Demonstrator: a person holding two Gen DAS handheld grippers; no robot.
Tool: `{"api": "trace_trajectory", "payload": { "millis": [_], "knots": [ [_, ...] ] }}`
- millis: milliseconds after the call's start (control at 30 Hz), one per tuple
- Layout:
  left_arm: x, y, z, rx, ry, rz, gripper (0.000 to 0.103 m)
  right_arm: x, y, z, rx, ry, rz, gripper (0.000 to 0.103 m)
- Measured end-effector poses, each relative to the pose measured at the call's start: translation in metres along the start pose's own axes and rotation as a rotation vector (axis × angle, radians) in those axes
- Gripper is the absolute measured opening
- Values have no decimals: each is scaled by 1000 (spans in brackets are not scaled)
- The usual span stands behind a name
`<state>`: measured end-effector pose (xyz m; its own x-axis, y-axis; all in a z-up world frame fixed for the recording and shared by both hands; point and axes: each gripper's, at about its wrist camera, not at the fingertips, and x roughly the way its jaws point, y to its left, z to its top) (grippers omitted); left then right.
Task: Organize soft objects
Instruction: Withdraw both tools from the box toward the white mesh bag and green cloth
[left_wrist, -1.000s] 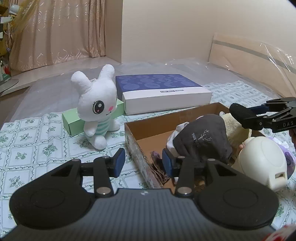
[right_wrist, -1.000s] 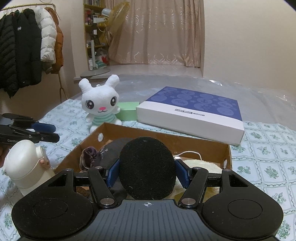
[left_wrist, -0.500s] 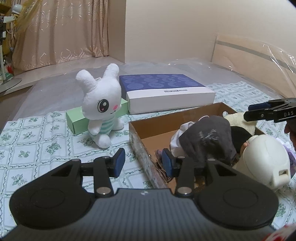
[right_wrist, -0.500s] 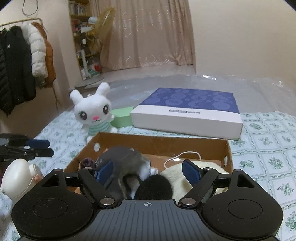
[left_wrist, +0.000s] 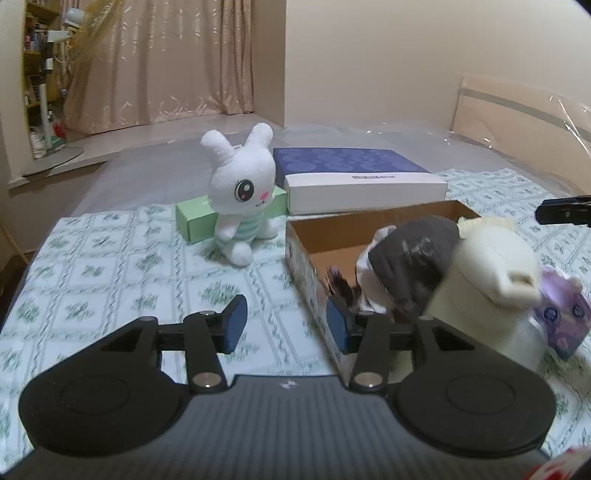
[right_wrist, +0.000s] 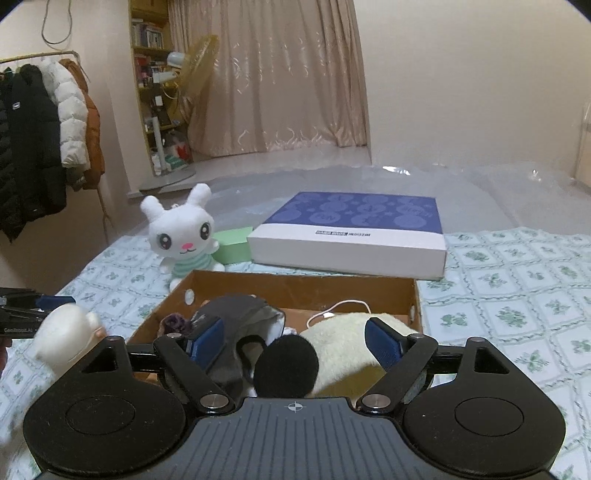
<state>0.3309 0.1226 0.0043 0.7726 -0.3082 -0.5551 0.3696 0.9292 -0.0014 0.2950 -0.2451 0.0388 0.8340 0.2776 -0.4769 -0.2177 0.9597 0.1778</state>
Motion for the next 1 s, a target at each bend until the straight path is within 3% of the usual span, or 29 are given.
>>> {"api": "trace_trajectory", "payload": {
  "millis": [233, 500, 700, 1000],
  "knots": [
    [-47, -31, -28, 15, -4, 55, 54, -44, 24, -36, -116, 9, 27, 83],
    [-80, -74, -54, 12, 1, 107, 71, -62, 53, -84, -213, 61, 10, 84],
    [-85, -97, -68, -7, 8, 147, 85, -54, 64, -109, -208, 104, -3, 87],
    [-65, -103, -86, -28, 52, 177, 89, -15, 76, -130, -172, 174, -39, 87]
  ]
}}
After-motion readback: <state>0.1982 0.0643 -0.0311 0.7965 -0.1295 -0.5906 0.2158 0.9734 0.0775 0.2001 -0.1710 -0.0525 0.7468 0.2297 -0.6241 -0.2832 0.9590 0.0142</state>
